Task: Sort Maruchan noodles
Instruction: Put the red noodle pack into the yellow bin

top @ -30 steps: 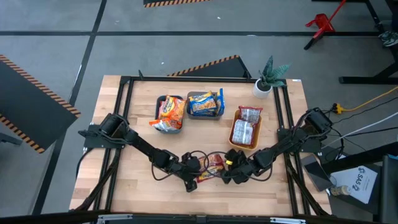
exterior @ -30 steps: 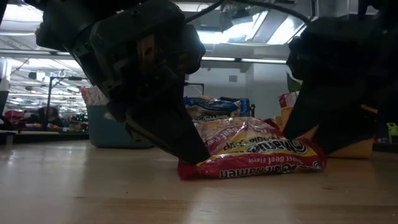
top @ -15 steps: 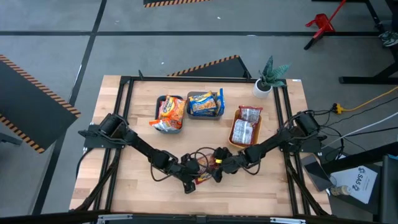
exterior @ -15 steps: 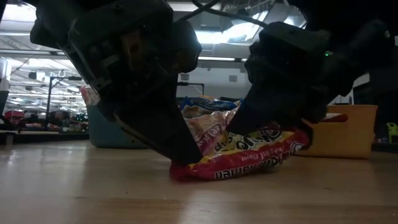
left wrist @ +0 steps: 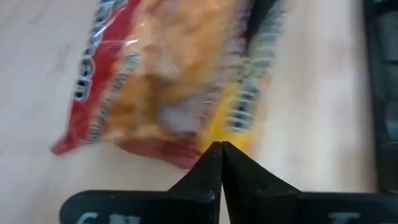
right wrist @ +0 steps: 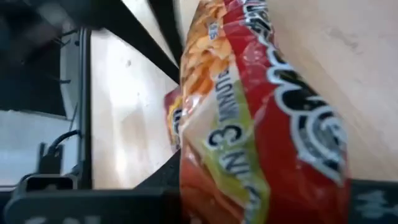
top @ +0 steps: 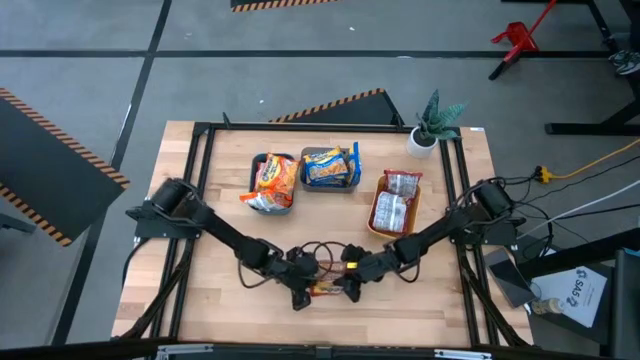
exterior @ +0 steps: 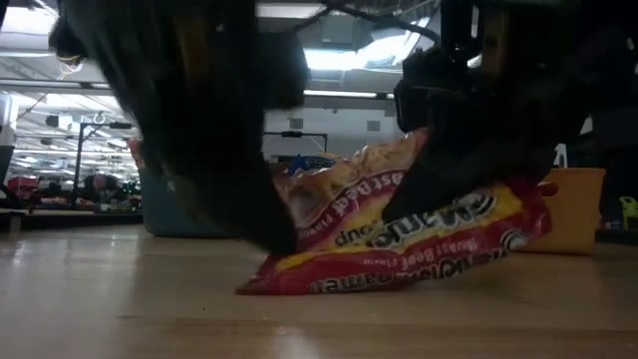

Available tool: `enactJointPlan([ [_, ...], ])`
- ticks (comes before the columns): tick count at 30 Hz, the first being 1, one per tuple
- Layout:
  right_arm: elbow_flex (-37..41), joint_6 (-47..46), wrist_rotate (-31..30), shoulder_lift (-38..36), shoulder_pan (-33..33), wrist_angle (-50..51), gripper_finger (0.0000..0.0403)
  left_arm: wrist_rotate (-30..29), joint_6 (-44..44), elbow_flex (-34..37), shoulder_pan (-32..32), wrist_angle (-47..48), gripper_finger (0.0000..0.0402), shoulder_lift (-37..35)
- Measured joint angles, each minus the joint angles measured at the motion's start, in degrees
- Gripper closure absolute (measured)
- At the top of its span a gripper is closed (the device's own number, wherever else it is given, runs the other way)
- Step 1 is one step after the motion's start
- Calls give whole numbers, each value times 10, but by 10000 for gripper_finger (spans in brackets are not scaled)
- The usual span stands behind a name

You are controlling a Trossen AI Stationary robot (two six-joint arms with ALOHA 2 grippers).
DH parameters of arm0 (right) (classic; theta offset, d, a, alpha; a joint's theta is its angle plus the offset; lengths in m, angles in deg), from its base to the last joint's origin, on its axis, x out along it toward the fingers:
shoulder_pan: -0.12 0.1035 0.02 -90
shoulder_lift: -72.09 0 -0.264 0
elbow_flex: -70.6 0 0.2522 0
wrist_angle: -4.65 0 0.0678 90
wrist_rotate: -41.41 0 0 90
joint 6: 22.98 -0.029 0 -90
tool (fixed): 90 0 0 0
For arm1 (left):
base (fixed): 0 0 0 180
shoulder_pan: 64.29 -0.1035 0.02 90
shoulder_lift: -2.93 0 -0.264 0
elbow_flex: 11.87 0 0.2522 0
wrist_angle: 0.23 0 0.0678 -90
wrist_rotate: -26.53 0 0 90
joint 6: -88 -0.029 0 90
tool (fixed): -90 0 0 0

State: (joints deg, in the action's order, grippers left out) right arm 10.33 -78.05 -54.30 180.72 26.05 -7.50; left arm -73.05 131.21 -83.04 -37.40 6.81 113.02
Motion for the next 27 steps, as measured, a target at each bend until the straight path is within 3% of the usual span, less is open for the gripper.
enactJointPlan([
  [5, -2, 4, 15, -51, 0, 47, 318, 26, 31, -1, 1, 27, 400, -99],
  [8, -2, 31, 14, -116, -7, 146, 318, 11, 32, -1, 1, 45, 400, -162],
  [12, -11, 73, 28, -250, -46, 339, 318, -44, 26, -3, 2, 66, 400, -238],
  [18, -75, 148, 30, -431, -163, 664, 318, -115, 1, -3, 3, 85, 400, -299],
  [23, -132, 250, 87, -459, -283, 875, 319, -121, -7, -3, 3, 108, 400, -305],
  [27, -149, 347, 159, -445, -346, 924, 319, -119, 1, -3, 5, 130, 400, -301],
])
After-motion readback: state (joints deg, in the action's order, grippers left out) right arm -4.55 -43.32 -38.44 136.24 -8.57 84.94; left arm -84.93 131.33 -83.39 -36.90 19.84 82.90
